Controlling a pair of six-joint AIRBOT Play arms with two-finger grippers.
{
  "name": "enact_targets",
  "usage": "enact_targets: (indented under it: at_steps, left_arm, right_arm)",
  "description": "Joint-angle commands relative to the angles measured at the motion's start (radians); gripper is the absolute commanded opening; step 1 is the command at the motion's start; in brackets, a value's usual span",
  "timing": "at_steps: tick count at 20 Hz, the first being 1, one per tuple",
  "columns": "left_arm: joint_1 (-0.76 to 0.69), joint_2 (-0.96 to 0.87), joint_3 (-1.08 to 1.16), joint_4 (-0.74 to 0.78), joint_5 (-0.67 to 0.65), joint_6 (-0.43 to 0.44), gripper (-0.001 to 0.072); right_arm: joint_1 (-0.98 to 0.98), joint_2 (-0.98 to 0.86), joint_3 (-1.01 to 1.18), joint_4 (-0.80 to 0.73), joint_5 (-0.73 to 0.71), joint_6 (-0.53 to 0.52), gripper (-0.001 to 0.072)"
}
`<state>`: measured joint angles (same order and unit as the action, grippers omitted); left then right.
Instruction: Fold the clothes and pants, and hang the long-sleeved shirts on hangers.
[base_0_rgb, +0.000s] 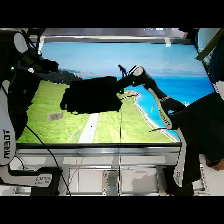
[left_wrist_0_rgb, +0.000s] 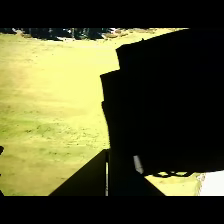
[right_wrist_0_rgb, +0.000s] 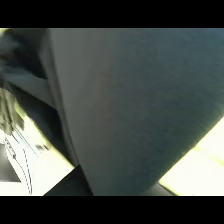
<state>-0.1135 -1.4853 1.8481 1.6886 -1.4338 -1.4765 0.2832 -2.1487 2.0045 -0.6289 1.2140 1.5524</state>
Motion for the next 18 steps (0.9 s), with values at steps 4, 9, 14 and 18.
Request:
enact_targets:
  at_steps: [4, 9, 14, 18]
  left_arm:
    - [0.001, 0.001, 0.000, 0.000, -0.001, 0.000, 0.0012]
    - [-0.004, 0.001, 0.000, -0.040, 0.000, 0.000, 0.0012]
    - [-0.004, 0.000, 0.000, -0.169, 0.000, 0.001, 0.0012]
    - [-0.004, 0.000, 0.000, -0.172, 0.000, 0.000, 0.0012]
  right_arm:
    - [-0.327, 0.220, 0.064, -0.146, 0.265, 0.010, 0.0009]
    - [-0.706, 0.344, 0.064, -0.254, 0.512, 0.056, 0.0009]
    - [-1.044, 0.436, 0.064, -0.368, 0.587, 0.055, 0.0009]
    - [-1.259, 0.501, 0.064, -0.404, 0.622, 0.055, 0.0009]
